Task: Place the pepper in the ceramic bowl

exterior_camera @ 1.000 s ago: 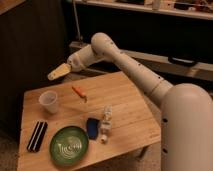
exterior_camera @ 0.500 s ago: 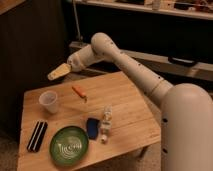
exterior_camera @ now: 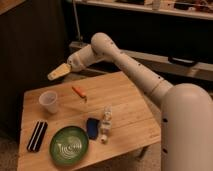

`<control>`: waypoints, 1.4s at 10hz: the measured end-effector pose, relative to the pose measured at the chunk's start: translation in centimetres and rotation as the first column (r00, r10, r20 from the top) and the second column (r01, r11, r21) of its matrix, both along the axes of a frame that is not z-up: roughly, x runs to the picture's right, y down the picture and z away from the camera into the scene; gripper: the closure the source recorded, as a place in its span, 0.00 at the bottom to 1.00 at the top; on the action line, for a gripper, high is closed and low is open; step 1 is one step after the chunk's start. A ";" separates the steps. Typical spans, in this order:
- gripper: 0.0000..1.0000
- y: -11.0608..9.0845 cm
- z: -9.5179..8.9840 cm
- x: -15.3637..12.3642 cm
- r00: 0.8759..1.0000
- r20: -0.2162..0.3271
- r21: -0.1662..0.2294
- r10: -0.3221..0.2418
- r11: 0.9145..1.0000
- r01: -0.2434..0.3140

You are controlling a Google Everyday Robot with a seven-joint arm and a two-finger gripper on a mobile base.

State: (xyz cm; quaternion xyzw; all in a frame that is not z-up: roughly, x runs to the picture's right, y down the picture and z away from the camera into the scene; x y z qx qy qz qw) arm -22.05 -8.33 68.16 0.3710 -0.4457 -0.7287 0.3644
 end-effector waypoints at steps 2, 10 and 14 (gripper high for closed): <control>0.20 0.0 0.0 0.0 1.000 0.000 0.000 0.000 1.000 0.000; 0.20 -4.1 5.3 4.3 0.920 -0.364 0.111 -0.146 0.974 0.198; 0.20 -2.9 9.0 8.6 0.843 -0.527 0.150 -0.111 0.964 0.221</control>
